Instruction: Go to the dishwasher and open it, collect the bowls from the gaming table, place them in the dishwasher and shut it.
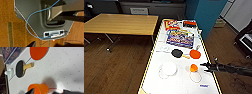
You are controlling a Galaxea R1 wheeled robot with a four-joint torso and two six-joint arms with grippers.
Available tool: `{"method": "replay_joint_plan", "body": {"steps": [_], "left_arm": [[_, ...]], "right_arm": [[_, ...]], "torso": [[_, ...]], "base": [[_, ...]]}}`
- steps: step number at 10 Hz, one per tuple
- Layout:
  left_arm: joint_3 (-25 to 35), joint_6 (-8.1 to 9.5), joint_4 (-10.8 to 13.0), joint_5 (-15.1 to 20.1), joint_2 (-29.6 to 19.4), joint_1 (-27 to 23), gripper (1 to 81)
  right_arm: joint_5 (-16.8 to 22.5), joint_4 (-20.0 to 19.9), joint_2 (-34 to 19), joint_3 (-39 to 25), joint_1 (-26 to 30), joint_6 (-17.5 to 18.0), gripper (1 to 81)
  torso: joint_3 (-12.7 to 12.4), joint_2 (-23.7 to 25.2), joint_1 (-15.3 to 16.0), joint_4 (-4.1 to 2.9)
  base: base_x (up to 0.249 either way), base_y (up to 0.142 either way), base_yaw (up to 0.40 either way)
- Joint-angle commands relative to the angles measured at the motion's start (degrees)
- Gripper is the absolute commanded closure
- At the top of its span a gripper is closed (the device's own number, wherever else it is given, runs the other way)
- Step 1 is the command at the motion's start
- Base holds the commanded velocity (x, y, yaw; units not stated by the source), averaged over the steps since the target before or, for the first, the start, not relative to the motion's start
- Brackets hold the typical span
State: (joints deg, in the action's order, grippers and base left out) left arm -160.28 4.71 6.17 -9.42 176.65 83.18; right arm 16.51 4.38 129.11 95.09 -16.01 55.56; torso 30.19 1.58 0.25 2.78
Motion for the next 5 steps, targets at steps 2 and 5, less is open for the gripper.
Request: {"method": "replay_joint_plan", "body": {"steps": [2, 5], "left_arm": [[-0.03, 0.04, -0.46, 4.24, -0.16, 1.16, 1.0], [-0.03, 0.04, -0.46, 4.24, -0.33, 1.25, 1.0]], "right_arm": [[-0.25, -1.12, 1.53, 2.99, 5.41, 1.74, 1.0], [-1.21, -1.21, 3.20, 4.39, 5.32, 1.83, 1.0]], "torso": [[0.00, 0.00, 0.00, 0.00], [0.00, 0.00, 0.00, 0.00]], "base": [[0.000, 0.000, 0.000], [0.000, 0.000, 0.000]]}}
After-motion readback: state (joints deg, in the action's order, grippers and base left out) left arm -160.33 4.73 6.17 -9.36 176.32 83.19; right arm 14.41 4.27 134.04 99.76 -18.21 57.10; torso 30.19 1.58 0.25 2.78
